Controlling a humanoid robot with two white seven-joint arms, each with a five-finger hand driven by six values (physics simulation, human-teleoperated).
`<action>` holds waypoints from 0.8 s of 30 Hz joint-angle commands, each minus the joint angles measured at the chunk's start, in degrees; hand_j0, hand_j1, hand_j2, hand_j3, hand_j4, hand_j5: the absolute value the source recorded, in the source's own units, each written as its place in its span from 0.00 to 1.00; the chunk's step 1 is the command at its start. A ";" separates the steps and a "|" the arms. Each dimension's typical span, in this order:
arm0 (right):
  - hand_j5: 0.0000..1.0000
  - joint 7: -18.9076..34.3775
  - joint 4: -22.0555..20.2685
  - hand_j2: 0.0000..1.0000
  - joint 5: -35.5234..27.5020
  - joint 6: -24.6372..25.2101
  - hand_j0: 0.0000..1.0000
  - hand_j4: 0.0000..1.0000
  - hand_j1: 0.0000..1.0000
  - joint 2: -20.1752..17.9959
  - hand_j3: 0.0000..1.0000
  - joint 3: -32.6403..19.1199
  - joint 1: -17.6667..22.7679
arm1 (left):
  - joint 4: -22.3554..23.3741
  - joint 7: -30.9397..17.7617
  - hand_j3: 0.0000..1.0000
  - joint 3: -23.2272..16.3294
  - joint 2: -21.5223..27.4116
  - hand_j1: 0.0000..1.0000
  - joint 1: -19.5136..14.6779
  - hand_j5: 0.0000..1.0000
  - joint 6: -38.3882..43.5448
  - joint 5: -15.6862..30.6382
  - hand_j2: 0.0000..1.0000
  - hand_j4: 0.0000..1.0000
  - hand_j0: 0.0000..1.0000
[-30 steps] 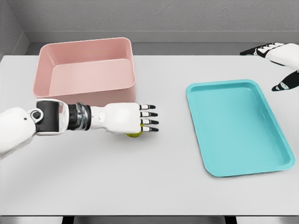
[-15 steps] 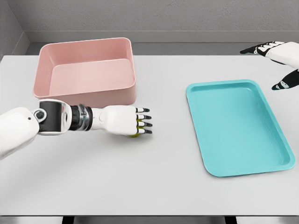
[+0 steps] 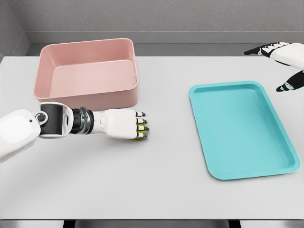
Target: Put the tennis from the blue tray into the pink basket with both arms
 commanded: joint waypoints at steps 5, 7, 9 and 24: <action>1.00 -0.03 -0.01 1.00 -0.11 0.05 1.00 1.00 1.00 -0.07 1.00 0.00 0.00 | 0.02 0.04 0.40 0.13 0.14 0.40 0.00 0.40 0.04 0.09 0.40 0.40 0.40; 1.00 -0.03 -0.01 1.00 -0.11 0.05 1.00 1.00 1.00 -0.07 1.00 0.00 0.00 | 0.02 0.04 0.32 0.04 0.14 0.32 -0.09 0.32 0.04 0.00 0.32 0.32 0.32; 1.00 -0.03 -0.01 1.00 -0.11 0.05 1.00 1.00 1.00 -0.07 1.00 0.00 0.00 | 0.02 0.04 0.28 0.13 0.23 0.28 -0.09 0.28 0.04 0.18 0.28 0.28 0.28; 1.00 -0.03 -0.01 1.00 -0.11 0.05 1.00 1.00 1.00 -0.07 1.00 0.00 0.00 | -0.15 0.57 0.25 3.03 2.25 0.25 -0.44 0.25 0.04 22.41 0.25 0.25 0.25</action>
